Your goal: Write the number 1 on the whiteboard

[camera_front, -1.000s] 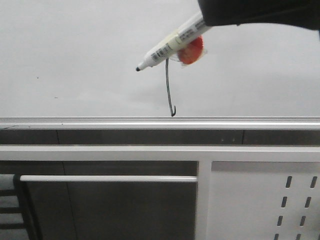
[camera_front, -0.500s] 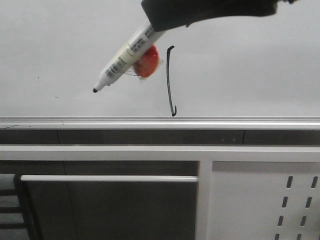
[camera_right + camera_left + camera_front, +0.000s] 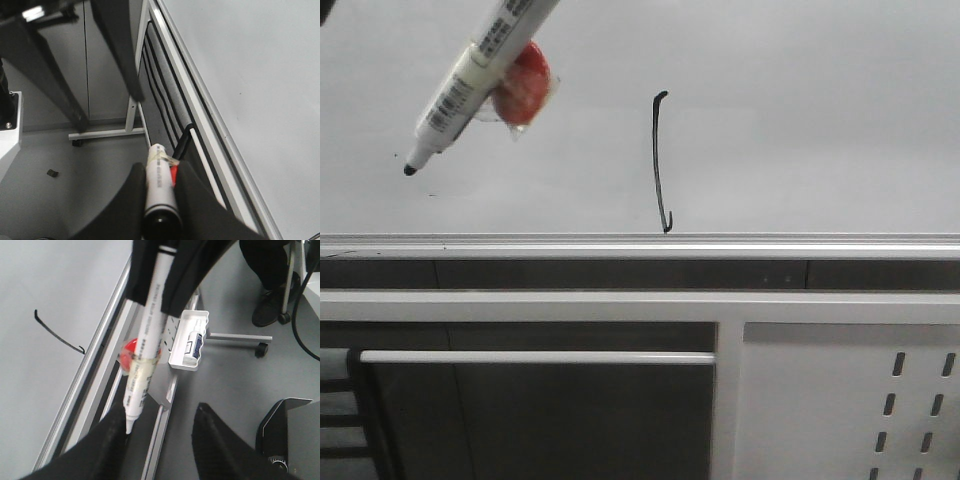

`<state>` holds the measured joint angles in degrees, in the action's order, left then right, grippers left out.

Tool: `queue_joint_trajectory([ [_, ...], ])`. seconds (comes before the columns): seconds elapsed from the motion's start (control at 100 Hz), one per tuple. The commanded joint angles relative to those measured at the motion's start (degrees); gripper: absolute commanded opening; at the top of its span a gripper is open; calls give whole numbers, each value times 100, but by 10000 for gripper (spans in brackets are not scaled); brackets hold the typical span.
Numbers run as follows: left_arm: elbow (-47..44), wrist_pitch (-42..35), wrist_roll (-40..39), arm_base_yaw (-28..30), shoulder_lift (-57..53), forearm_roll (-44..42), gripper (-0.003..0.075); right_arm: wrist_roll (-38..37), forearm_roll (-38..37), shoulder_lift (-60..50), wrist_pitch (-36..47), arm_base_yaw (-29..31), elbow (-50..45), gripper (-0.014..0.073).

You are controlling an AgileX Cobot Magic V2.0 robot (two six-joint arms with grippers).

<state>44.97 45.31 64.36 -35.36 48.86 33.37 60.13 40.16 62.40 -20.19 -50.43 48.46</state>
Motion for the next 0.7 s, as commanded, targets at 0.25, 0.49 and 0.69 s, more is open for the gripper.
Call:
queue_joint_trajectory([
  [0.25, 324, -322, 1, -102, 147, 190, 241, 19, 152, -10, 202, 12, 259, -79],
  [0.49, 324, -310, 1, -102, 155, 190, 244, 19, 219, -10, 202, 12, 259, -79],
  [0.69, 324, -299, 1, -128, 213, 214, 244, 19, 219, -10, 202, 12, 259, -79],
])
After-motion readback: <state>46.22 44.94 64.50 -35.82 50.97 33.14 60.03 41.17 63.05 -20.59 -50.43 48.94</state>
